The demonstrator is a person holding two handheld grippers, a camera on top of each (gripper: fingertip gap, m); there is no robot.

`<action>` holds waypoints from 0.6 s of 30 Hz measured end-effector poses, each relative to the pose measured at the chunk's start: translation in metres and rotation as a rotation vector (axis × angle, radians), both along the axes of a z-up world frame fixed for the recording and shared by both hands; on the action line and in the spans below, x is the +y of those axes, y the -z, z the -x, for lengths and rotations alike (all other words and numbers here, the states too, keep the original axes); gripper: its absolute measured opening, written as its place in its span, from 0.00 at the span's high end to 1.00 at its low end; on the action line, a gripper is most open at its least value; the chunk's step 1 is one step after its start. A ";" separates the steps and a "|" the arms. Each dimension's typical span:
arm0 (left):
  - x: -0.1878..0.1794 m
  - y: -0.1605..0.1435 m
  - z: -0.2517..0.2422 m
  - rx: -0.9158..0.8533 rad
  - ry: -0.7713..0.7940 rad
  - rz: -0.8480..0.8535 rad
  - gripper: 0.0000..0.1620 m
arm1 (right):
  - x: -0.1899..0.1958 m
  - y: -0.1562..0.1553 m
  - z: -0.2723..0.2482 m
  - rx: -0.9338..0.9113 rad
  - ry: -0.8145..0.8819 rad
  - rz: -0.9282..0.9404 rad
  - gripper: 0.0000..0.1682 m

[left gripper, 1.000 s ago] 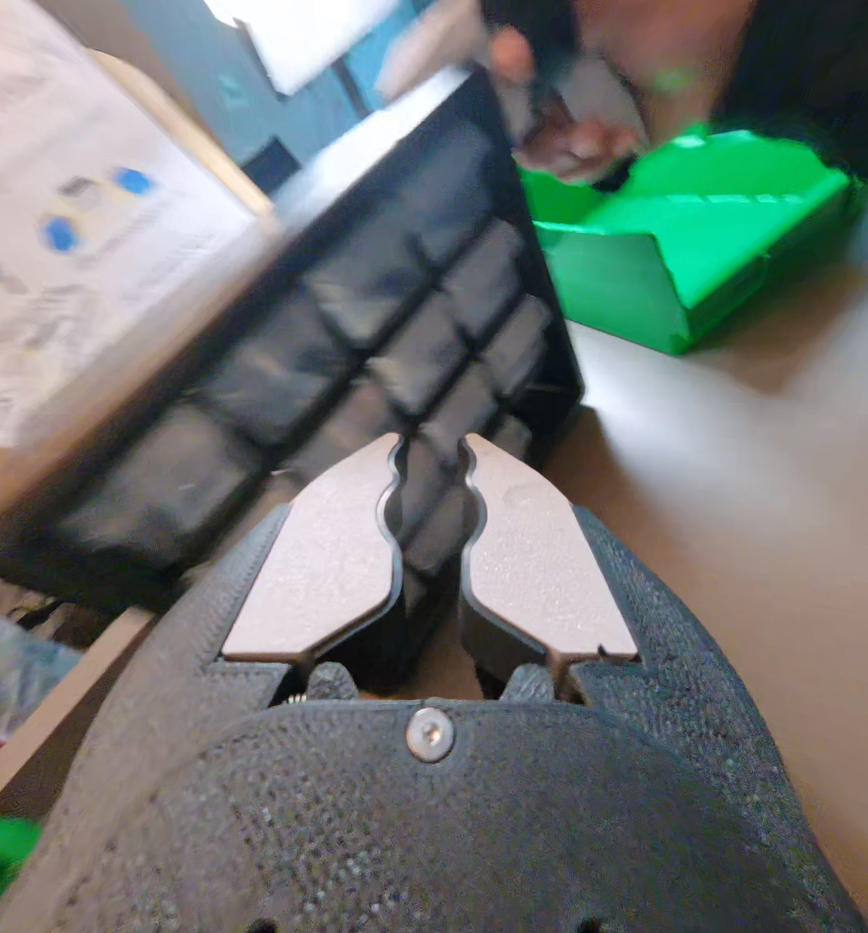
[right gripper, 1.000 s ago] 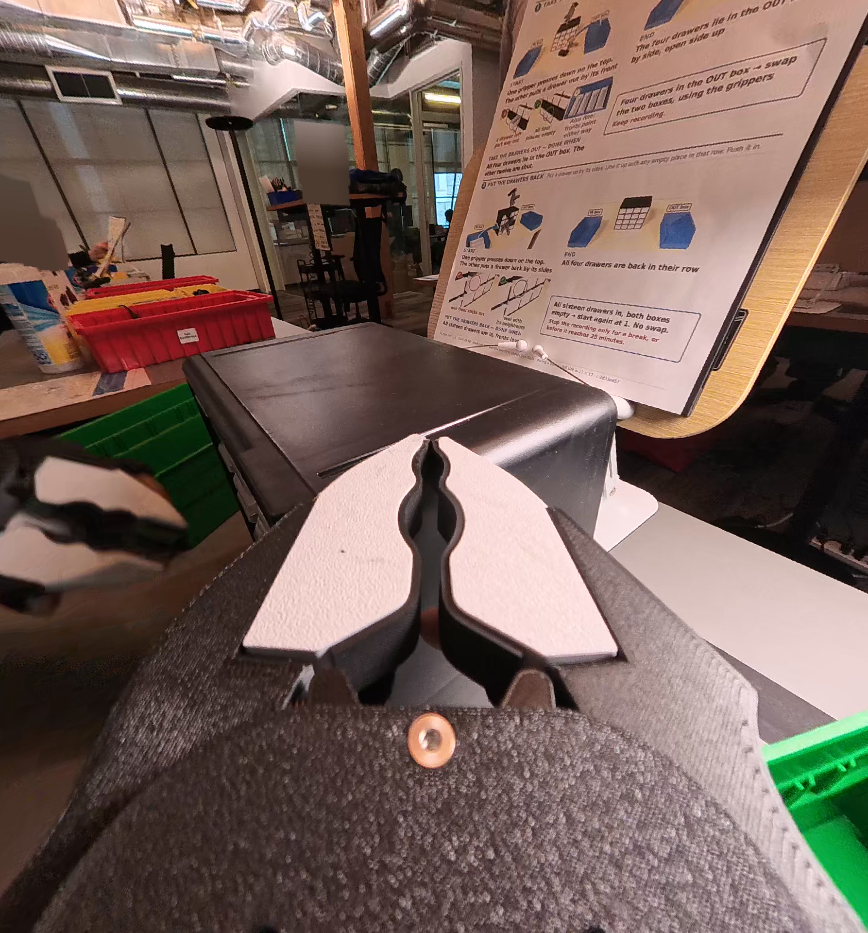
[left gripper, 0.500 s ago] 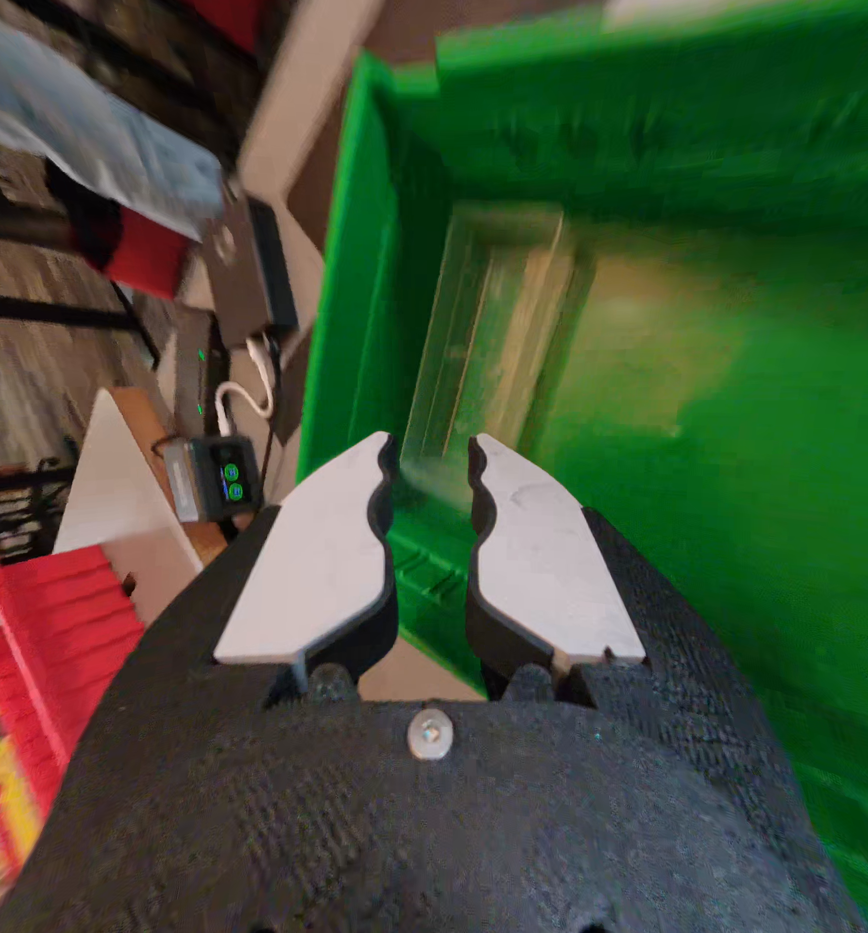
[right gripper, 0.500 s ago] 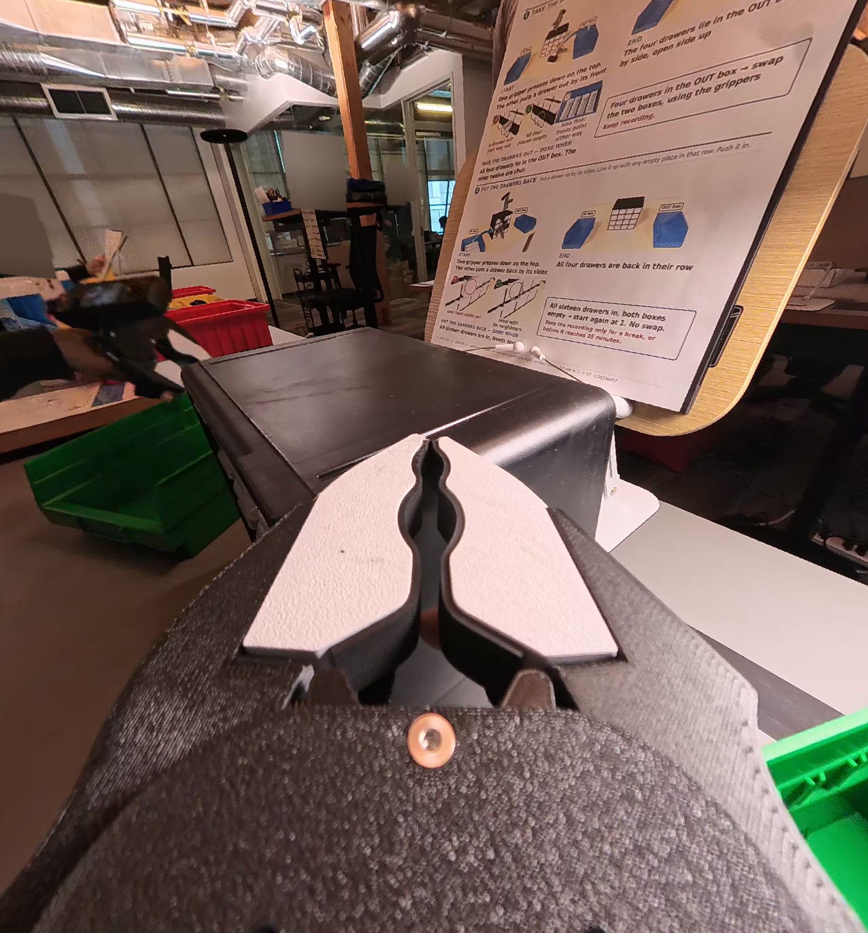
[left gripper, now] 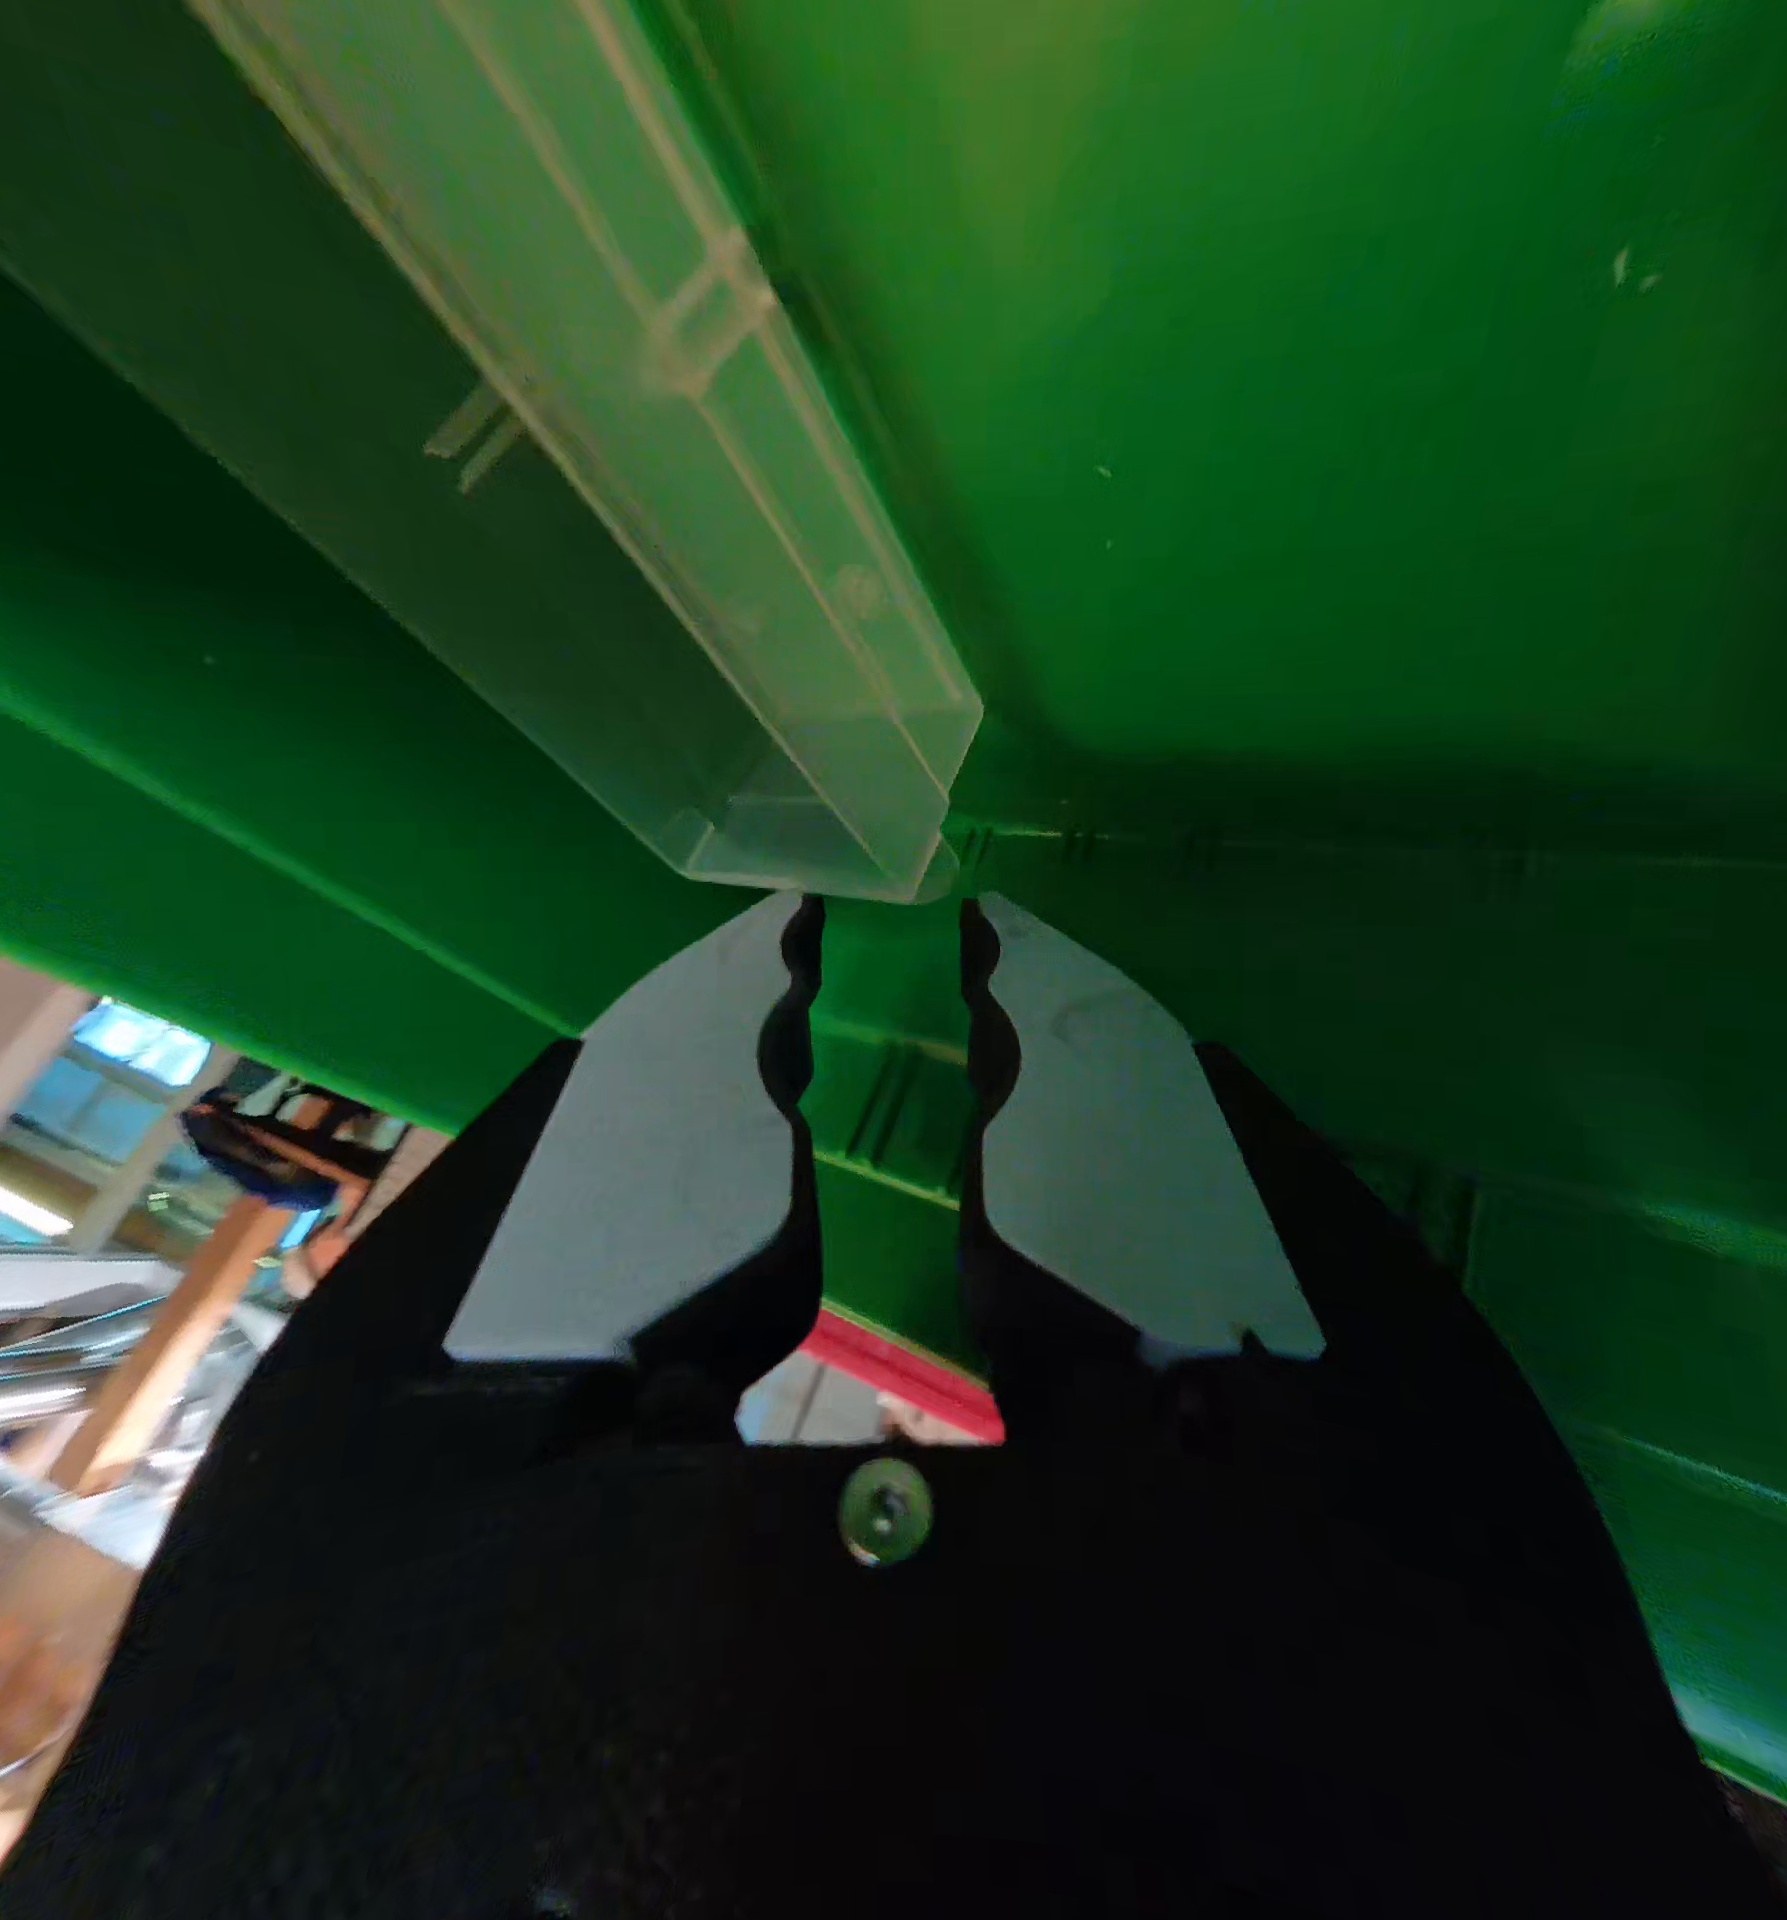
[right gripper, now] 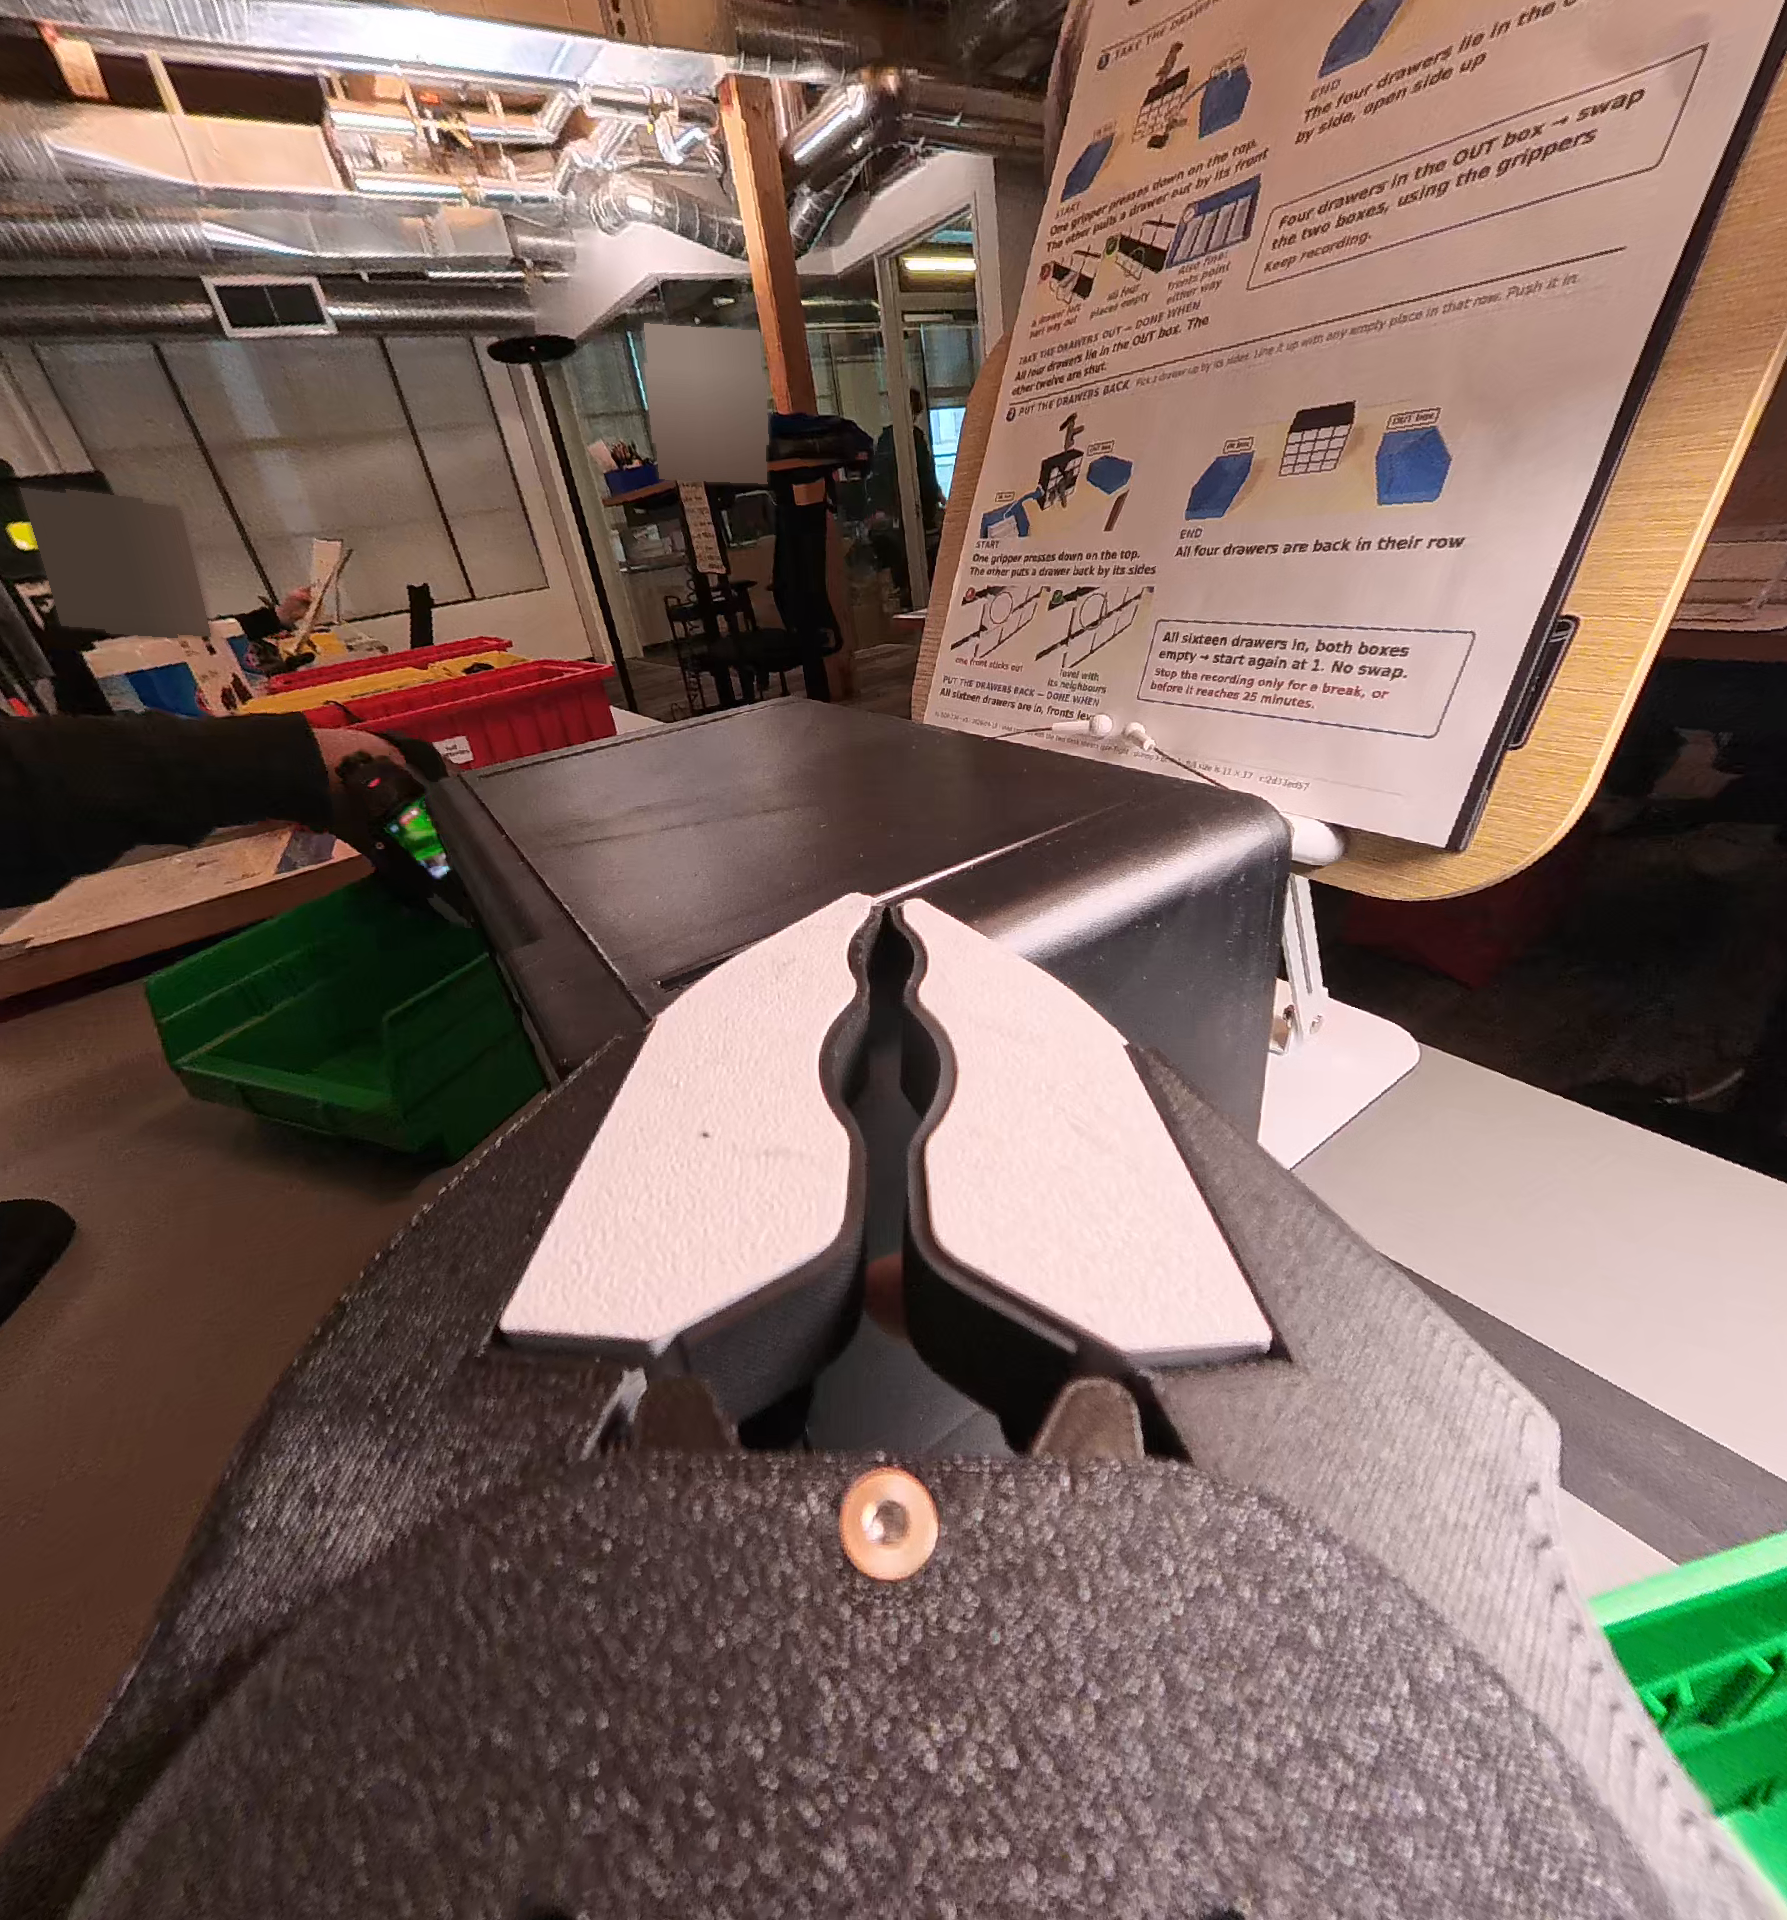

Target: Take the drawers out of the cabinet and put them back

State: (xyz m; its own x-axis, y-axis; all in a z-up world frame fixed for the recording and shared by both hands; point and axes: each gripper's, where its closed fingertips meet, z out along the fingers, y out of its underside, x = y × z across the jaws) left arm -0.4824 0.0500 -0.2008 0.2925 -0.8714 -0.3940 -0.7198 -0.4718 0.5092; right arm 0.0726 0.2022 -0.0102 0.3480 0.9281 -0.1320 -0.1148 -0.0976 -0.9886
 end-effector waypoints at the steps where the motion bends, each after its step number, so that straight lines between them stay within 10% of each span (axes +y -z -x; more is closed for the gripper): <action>1: 0.000 0.000 0.002 0.032 0.028 0.018 0.84 | 0.000 0.000 0.000 0.001 -0.001 0.001 1.00; 11: -0.013 0.002 -0.018 -0.046 0.101 0.047 0.94 | 0.000 0.000 0.000 0.004 -0.005 0.000 1.00; 18: 0.004 -0.008 -0.012 0.038 0.234 -0.039 0.82 | 0.000 0.000 0.000 0.008 0.007 0.001 1.00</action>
State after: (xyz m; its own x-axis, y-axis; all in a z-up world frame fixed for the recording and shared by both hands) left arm -0.4707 0.0541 -0.1929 0.0688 -0.8977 -0.4352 -0.7925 -0.3141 0.5228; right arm 0.0726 0.2023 -0.0101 0.3537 0.9254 -0.1362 -0.1238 -0.0981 -0.9875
